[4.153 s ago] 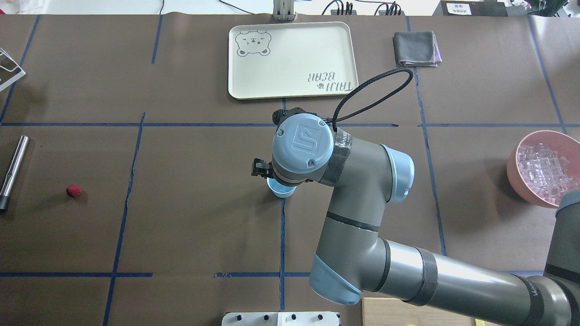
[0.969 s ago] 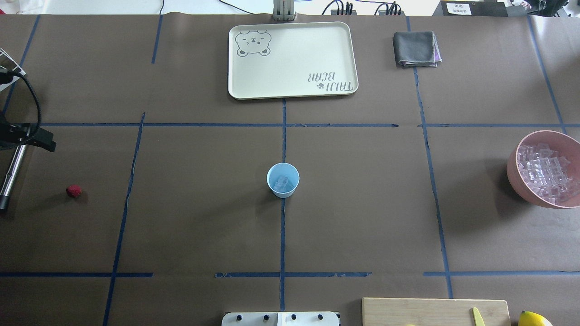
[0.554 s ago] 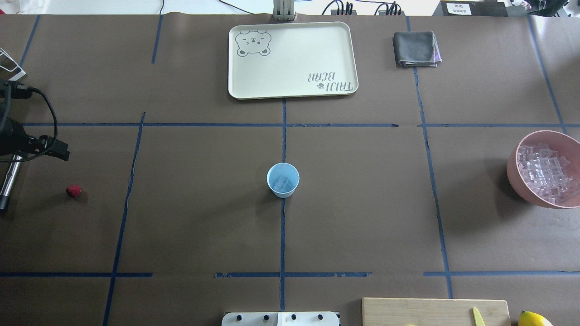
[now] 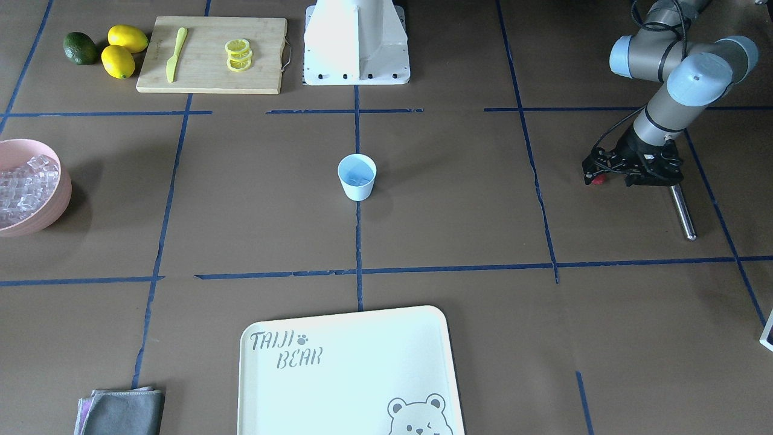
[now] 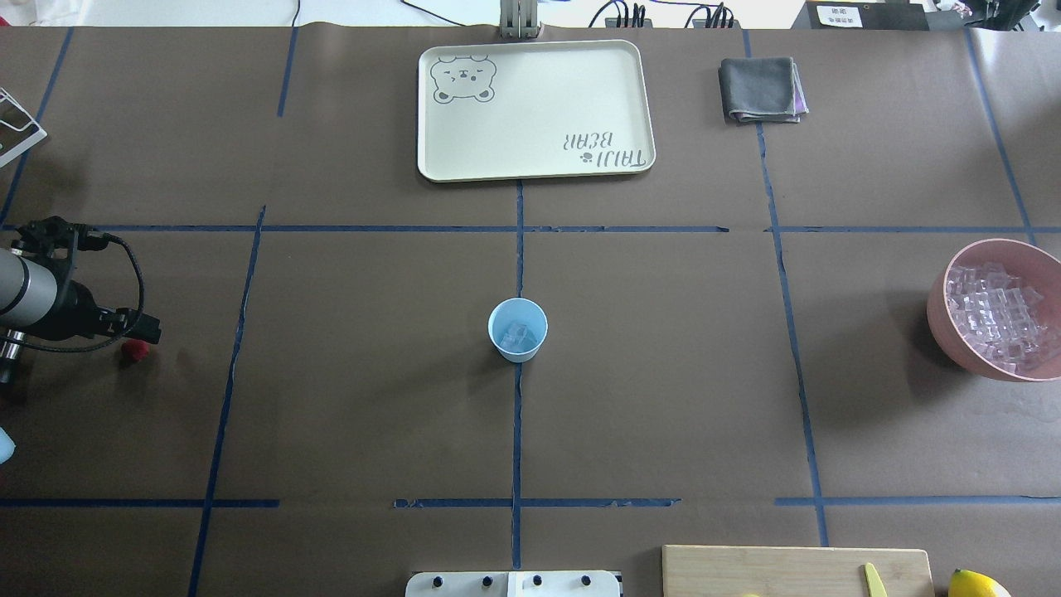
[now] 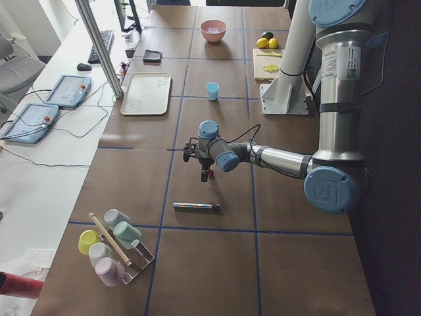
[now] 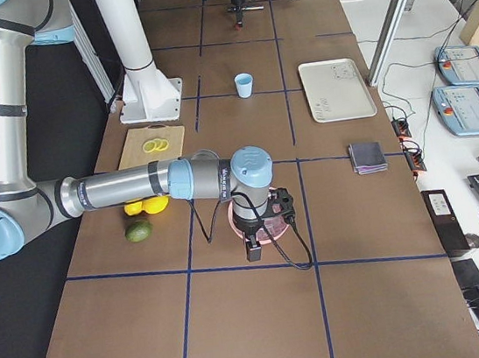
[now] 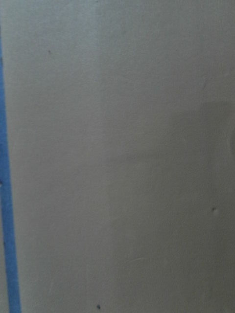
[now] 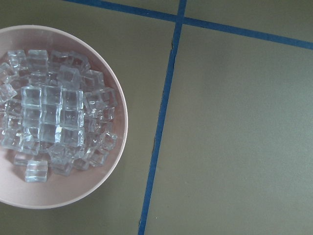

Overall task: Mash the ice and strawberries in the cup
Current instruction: 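Lower the left gripper onto the red strawberry and grasp it, then lift the strawberry with the left gripper and carry it toward the cup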

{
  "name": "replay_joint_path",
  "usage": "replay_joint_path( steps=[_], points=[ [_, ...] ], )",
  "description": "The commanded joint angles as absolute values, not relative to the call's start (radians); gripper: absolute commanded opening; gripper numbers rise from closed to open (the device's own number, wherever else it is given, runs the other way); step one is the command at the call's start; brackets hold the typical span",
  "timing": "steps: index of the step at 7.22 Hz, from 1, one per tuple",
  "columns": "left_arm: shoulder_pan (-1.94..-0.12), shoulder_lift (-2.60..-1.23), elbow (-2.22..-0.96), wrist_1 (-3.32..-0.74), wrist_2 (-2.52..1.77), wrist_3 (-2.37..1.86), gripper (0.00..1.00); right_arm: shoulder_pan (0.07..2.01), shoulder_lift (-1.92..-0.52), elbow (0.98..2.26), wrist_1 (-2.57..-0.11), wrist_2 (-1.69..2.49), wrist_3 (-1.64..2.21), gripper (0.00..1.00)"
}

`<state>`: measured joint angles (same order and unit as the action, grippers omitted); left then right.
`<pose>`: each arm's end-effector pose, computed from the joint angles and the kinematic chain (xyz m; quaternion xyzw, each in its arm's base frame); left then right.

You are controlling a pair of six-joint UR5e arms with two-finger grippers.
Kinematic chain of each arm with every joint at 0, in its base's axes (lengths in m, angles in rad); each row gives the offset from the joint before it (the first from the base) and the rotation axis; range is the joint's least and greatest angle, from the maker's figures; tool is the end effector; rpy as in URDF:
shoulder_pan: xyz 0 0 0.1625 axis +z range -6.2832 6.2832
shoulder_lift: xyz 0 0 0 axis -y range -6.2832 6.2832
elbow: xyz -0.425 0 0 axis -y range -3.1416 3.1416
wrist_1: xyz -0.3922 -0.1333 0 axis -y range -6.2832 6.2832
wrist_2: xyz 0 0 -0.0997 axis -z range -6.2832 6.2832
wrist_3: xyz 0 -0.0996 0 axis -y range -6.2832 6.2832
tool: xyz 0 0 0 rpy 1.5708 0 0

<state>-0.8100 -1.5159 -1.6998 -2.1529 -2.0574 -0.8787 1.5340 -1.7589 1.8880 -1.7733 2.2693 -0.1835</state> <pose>0.2823 -0.4223 0.5667 0.0467 0.3842 0.0234 0.9218 0.0544 -0.4056 0.6129 -0.0093 -0.3436 -0.0907 0.9347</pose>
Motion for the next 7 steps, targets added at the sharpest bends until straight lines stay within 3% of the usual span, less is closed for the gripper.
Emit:
replay_joint_path(
  steps=[1,2,3,4,5,7],
  points=[
    [-0.785,-1.516,-1.697,-2.154,-2.059,-0.885,1.00,1.534,-1.759,1.885,-1.773,2.269,-0.184,1.00],
    [-0.782,-1.516,-1.697,-2.154,-2.059,-0.885,1.00,1.534,-1.759,1.885,-1.772,2.269,-0.184,1.00],
    [-0.782,-1.516,-1.698,-2.154,-2.059,-0.888,0.89,1.534,-1.759,1.885,-1.773,2.269,-0.184,1.00],
    [-0.782,-1.516,-1.698,-2.152,-2.059,-0.902,0.38,1.534,-1.759,1.885,-1.773,2.269,-0.184,1.00],
    [-0.782,-1.516,-1.704,-2.152,-2.059,-0.903,0.09,1.534,-1.759,1.884,-1.773,2.269,-0.184,1.00],
    [-0.782,-1.517,-1.715,-2.148,-2.062,-0.904,0.00,1.534,-1.759,1.884,-1.773,2.269,-0.183,1.00]
  ],
)
